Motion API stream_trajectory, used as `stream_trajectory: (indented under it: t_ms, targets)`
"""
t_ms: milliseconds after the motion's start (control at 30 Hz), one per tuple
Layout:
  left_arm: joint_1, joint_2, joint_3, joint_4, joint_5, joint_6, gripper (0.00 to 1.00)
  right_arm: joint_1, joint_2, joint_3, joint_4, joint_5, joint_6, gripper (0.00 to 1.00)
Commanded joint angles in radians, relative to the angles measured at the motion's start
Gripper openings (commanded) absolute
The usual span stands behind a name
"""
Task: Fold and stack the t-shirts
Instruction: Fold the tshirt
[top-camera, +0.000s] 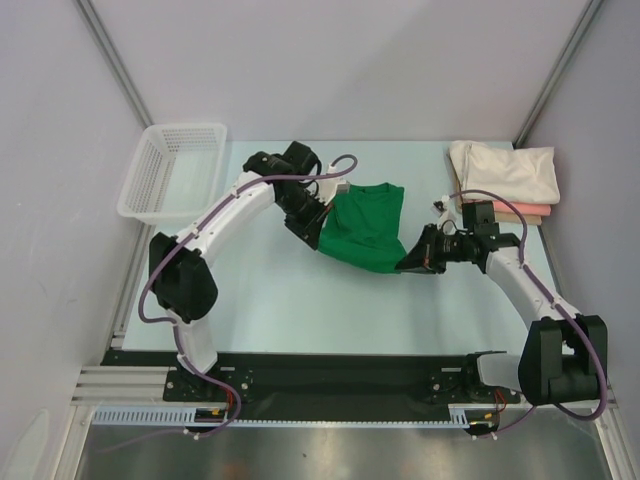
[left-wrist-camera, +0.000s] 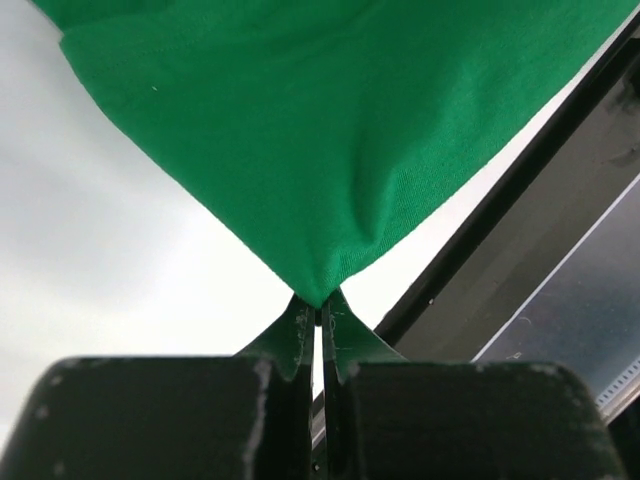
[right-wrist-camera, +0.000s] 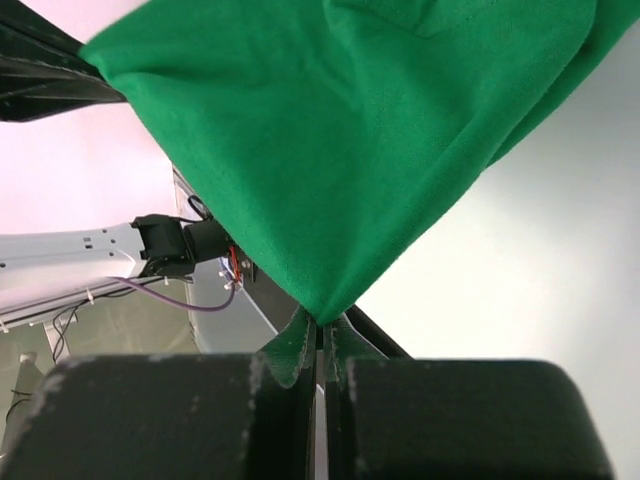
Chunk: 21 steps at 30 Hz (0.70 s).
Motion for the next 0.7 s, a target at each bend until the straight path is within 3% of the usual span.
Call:
stream_trajectory:
  t_ms: [0, 300, 433, 533, 633, 667]
  targets:
    - [0.005, -0.010, 0.055, 0.010, -0.014, 0.025, 0.00, -0.007, -0.022, -0.012, 0.008, -0.011, -0.010, 0.00]
    - [0.045, 0.182, 0.257, 0.008, -0.017, 0.027, 0.01, -0.047, 0.133, 0.104, 0.124, 0.012, 0.004, 0.00]
    - [0.100, 0.315, 0.409, 0.024, -0.017, 0.021, 0.01, -0.073, 0.283, 0.282, 0.179, 0.021, 0.008, 0.00]
    - [0.124, 0.450, 0.660, 0.056, -0.034, 0.016, 0.00, -0.079, 0.435, 0.400, 0.227, 0.041, 0.010, 0.00]
    - [0.129, 0.555, 0.789, 0.155, -0.091, -0.013, 0.00, -0.076, 0.610, 0.576, 0.249, 0.076, -0.007, 0.00]
    - [0.129, 0.566, 0.785, 0.207, -0.114, -0.022, 0.07, -0.071, 0.648, 0.656, 0.253, 0.084, -0.024, 0.07]
